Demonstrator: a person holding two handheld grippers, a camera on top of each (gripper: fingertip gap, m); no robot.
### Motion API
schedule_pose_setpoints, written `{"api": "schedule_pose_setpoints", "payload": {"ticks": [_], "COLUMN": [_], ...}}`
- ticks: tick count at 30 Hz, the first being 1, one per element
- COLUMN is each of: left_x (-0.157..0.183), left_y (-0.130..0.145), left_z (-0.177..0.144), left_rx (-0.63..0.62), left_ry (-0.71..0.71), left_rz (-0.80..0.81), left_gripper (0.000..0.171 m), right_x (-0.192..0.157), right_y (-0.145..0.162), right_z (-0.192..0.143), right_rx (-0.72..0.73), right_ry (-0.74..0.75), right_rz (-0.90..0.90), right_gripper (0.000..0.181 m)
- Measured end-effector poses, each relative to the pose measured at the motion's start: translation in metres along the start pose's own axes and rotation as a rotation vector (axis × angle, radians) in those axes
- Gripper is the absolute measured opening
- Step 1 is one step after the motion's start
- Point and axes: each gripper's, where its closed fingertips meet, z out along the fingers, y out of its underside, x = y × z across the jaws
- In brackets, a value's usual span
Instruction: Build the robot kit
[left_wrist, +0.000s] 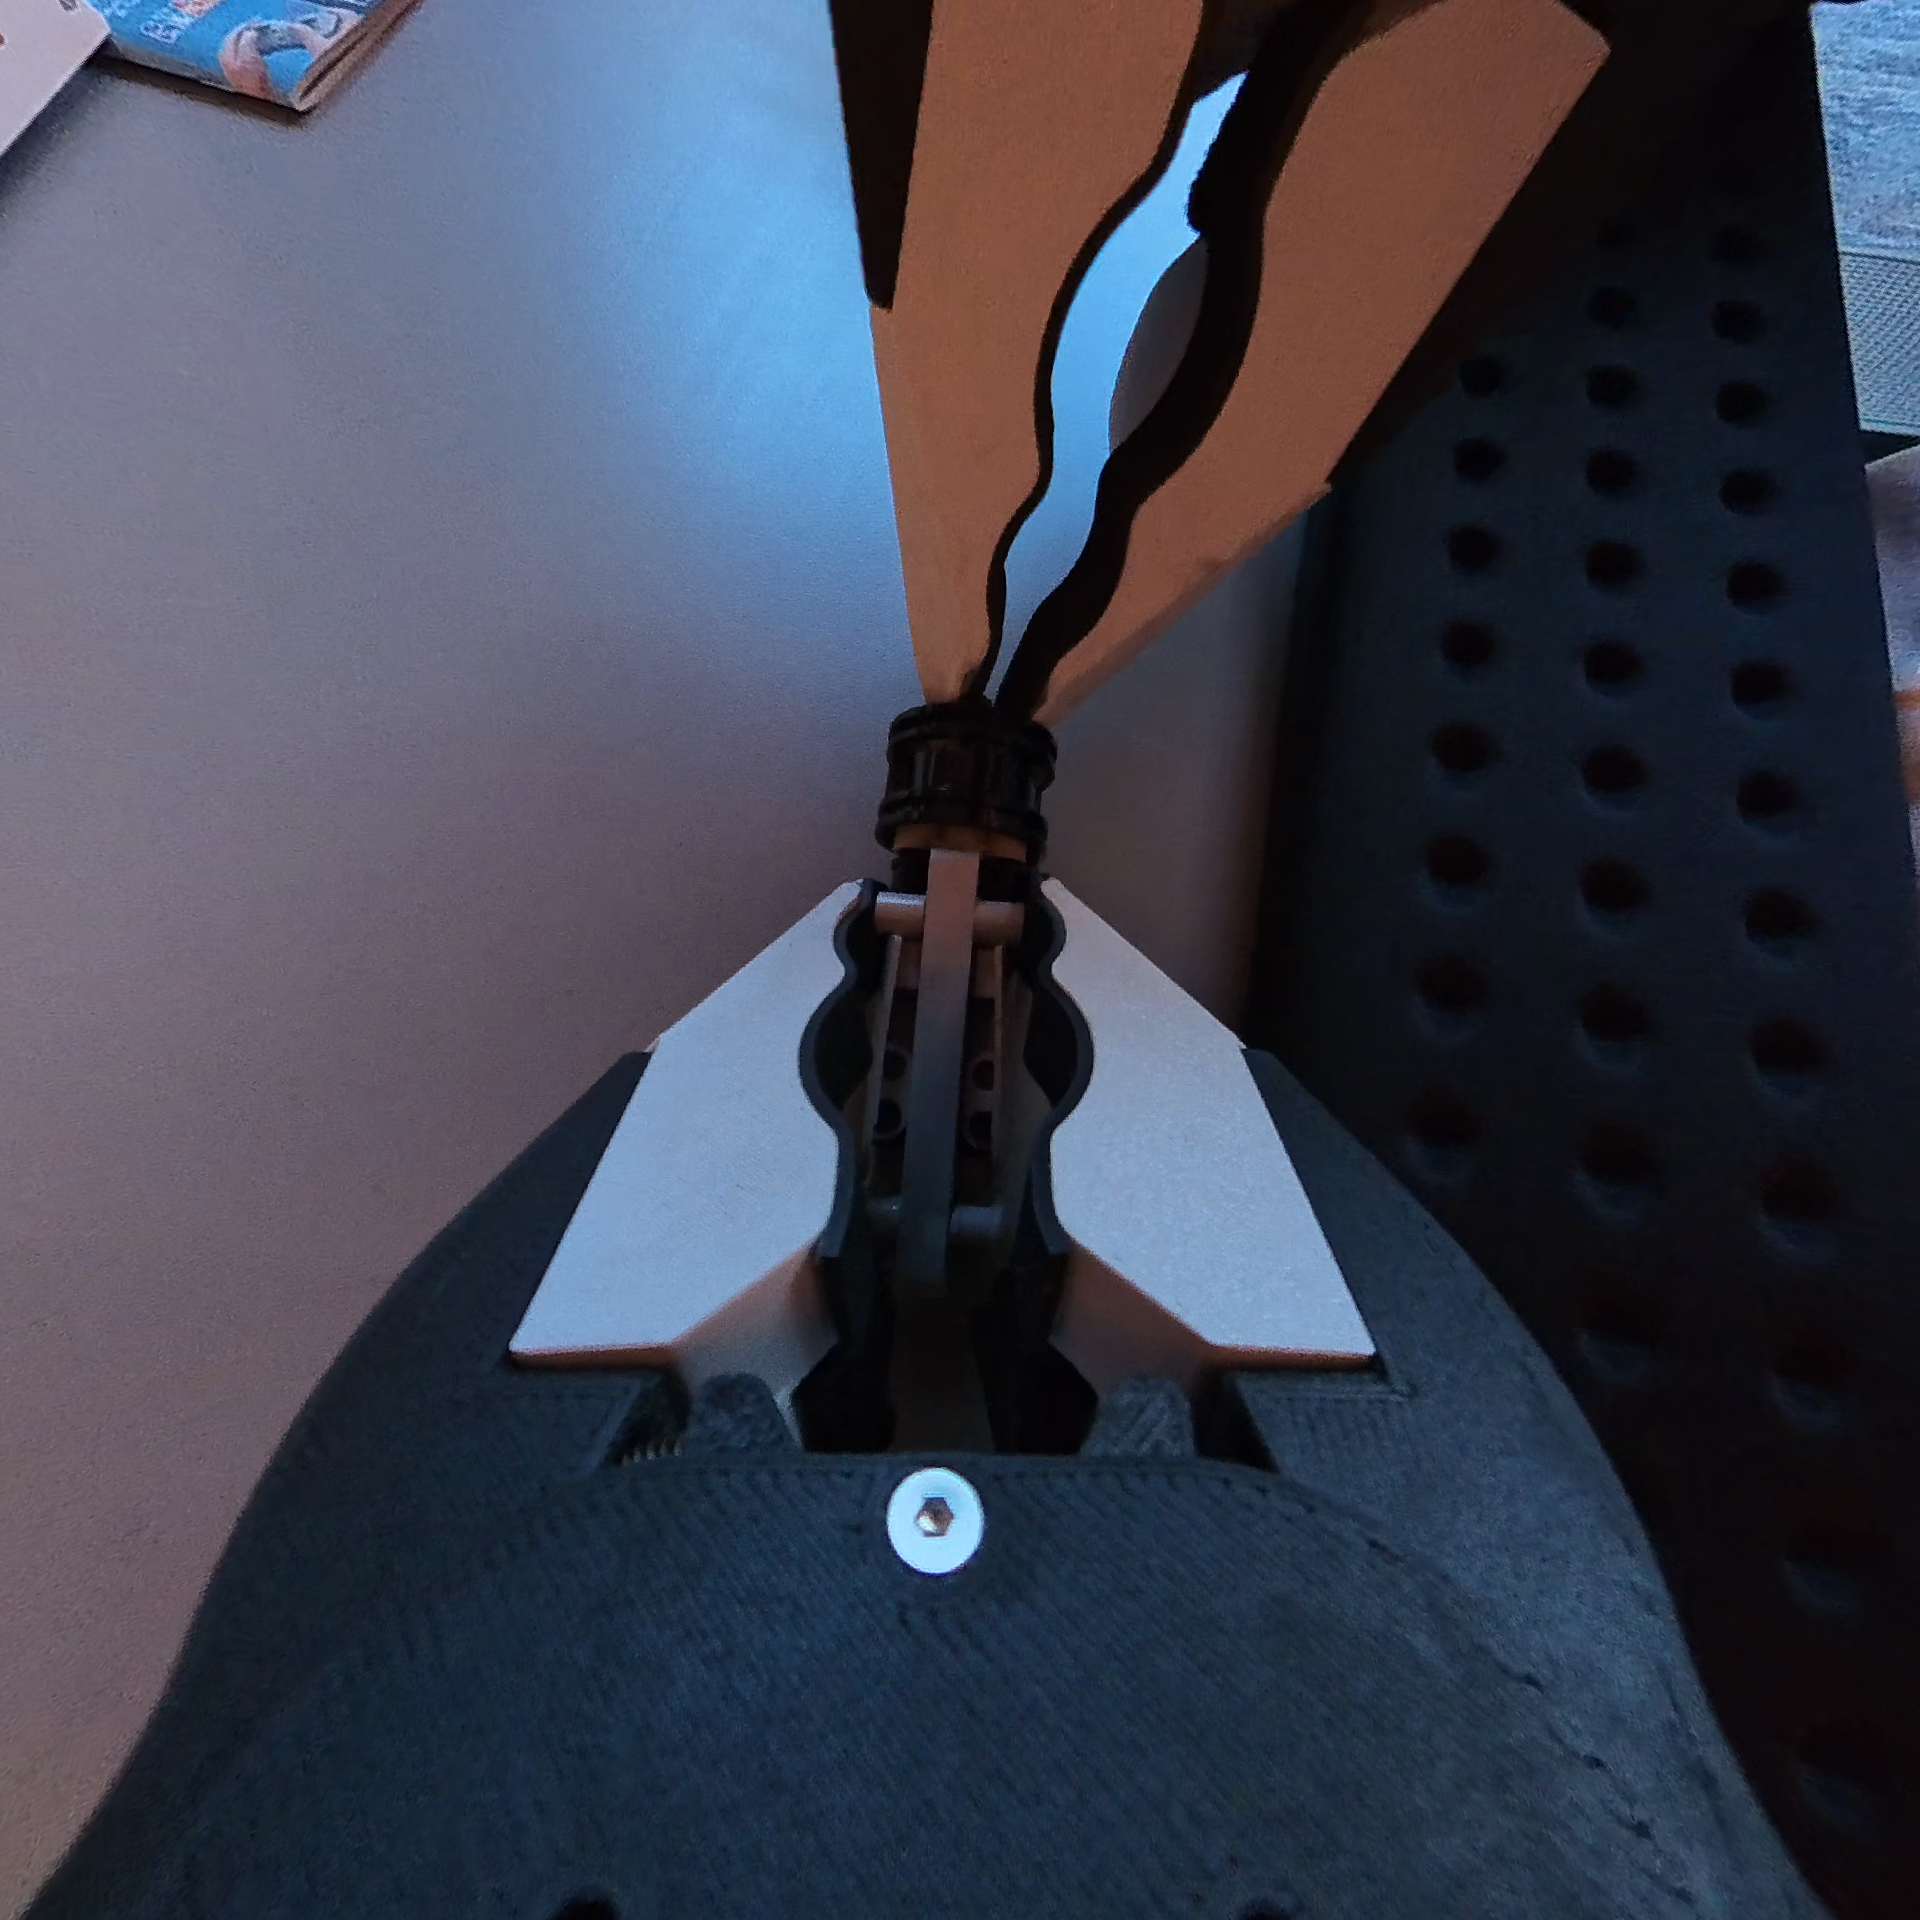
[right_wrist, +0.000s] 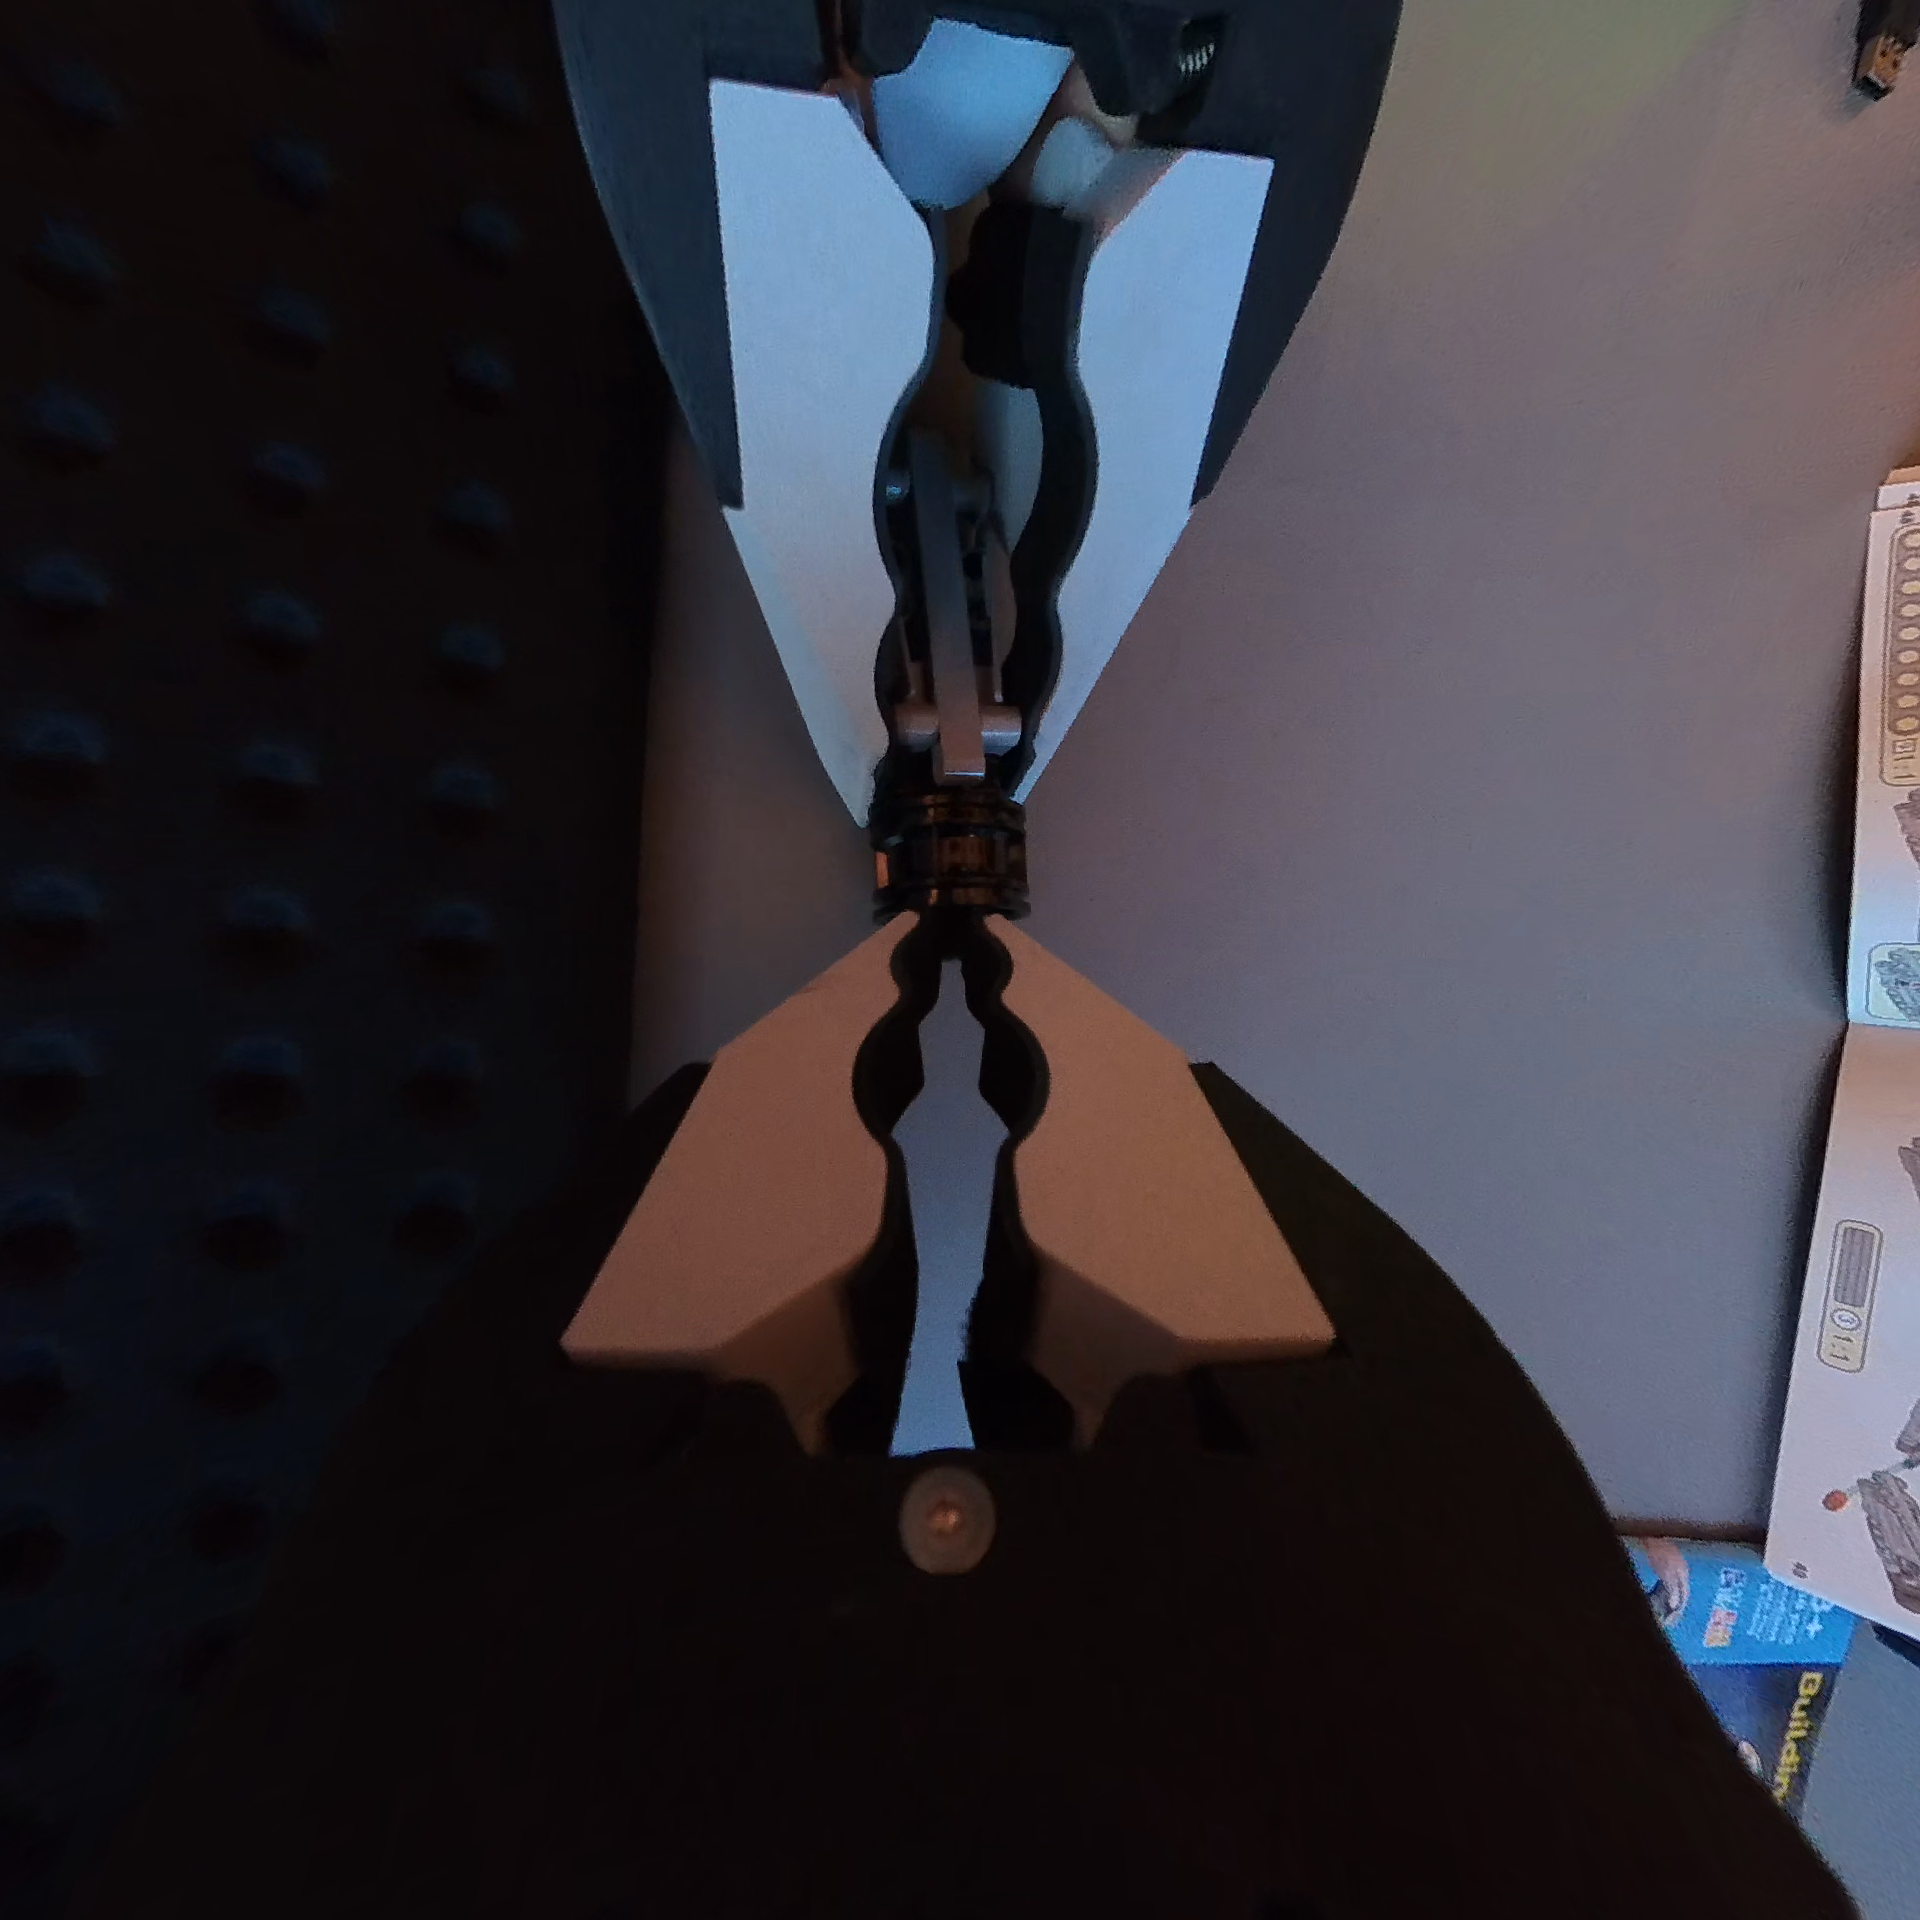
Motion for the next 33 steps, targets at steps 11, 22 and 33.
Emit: {"api": "schedule_pose_setpoints", "payload": {"ticks": [11,22,33], "left_x": [-0.001,-0.005,-0.006], "left_y": [-0.001,0.015,0.018], "left_z": [0.001,-0.018,-0.021], "left_rx": [0.003,0.0,0.005], "left_ry": [-0.001,-0.008,0.033], "left_rz": [-0.004,0.003,-0.021], "left_gripper": [0.025,0.029,0.024], "right_x": [0.002,0.006,0.007], "right_y": [0.003,0.011,0.008], "right_z": [0.001,-0.001,0.0], "right_rx": [-0.001,0.1,0.104], "right_ry": [-0.003,-0.023,-0.016], "right_rz": [0.007,-0.02,0.004], "right_gripper": [0.0,0.002,0.0]}}
